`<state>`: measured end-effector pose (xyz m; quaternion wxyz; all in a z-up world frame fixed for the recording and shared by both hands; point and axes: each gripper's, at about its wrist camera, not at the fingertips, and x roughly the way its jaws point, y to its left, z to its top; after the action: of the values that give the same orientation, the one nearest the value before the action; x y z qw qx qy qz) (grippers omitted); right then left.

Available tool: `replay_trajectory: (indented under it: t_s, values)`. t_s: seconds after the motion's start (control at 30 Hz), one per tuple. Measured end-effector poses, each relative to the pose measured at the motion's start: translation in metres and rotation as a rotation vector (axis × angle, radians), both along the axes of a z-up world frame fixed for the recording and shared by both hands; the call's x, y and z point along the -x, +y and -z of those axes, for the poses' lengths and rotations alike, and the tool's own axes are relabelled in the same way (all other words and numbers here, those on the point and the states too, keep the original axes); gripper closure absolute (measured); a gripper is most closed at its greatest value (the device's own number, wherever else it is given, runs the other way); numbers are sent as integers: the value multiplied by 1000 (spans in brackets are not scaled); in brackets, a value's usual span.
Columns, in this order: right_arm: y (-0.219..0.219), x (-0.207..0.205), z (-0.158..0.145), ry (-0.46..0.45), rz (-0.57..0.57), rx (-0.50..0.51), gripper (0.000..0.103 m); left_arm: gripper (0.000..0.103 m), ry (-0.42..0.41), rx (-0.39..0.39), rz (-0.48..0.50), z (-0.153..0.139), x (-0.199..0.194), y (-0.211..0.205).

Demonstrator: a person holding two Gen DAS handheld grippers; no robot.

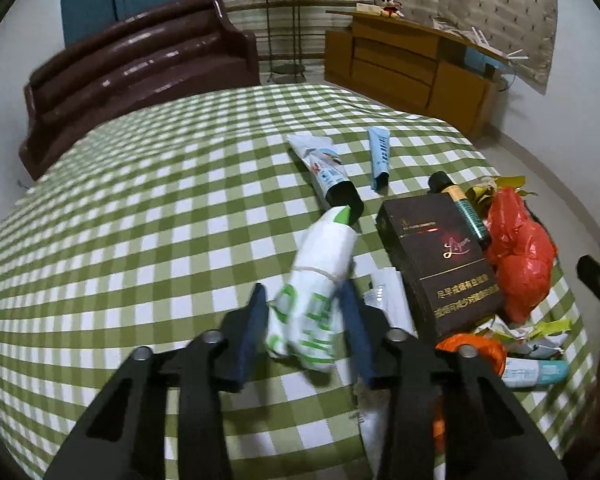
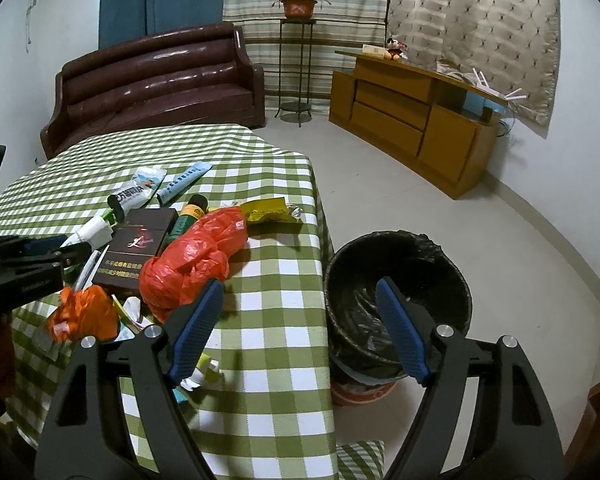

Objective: Collect trash
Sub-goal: 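Grasp the white plastic bag with the left gripper while the right gripper grasps the red bag, then carry the red plastic bag in the right gripper over the black wastebasket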

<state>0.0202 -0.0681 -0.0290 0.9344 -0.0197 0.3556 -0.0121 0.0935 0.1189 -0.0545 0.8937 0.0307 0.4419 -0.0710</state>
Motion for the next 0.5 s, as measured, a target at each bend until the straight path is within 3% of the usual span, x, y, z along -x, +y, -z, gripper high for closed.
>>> replay_trajectory:
  t_s: [0.27,0.5]
  values:
    - [12,-8,-5,-3,-15,-15,26,69,-26,13,-20,-6,13,14]
    - [34,-17,-11,-15,-50,-33,26,69,-73,23,-103,-21,31,41]
